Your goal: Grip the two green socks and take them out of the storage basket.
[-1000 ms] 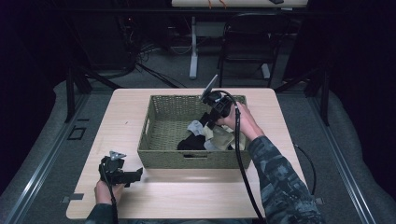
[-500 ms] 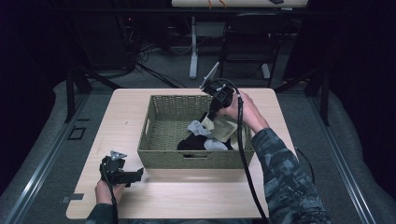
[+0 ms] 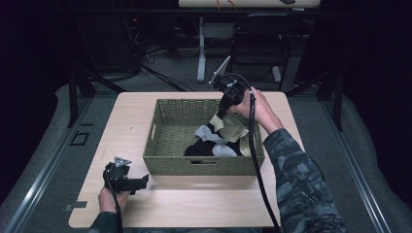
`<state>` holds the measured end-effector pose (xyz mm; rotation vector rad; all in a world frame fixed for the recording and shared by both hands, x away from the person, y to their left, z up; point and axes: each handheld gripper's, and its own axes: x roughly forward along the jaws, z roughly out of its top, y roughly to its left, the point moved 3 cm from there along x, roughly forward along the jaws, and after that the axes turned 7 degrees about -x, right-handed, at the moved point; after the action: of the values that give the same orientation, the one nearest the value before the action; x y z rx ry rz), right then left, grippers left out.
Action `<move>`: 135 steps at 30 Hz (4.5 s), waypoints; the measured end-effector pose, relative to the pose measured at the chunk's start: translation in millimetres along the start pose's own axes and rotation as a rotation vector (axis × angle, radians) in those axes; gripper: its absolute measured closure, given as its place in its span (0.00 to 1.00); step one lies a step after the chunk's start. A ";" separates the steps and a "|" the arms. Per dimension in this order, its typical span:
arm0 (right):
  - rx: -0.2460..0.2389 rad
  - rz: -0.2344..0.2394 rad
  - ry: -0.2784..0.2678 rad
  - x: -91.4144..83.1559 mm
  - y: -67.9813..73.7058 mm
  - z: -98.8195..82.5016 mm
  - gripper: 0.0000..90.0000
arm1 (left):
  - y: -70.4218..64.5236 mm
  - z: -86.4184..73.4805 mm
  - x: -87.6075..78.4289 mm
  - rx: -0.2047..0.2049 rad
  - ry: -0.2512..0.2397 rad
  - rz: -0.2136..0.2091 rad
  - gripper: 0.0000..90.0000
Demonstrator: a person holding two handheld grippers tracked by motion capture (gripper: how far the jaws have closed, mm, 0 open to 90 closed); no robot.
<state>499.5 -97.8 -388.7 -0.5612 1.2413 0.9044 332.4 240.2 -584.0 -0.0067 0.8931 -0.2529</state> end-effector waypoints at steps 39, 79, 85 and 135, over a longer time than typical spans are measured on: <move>0.067 -0.068 -0.101 -60.8 -18.1 -24.3 0.91 | -0.1 0.6 0.0 0.003 -0.008 0.003 0.00; 0.331 -0.095 -0.110 -47.7 -94.3 -158.3 0.91 | 0.0 0.8 0.0 0.009 -0.006 0.008 0.00; 0.365 -0.084 -0.100 -25.7 -100.4 -171.7 0.91 | 0.1 0.9 -0.4 0.011 -0.009 0.007 0.00; 0.415 -0.107 -0.072 16.3 -107.7 -191.7 0.14 | -1.1 0.3 0.3 0.011 0.002 -0.006 0.00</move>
<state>483.2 -303.8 -465.7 -0.2584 1.2754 0.5499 332.6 239.0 -584.0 0.0012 0.8936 -0.2638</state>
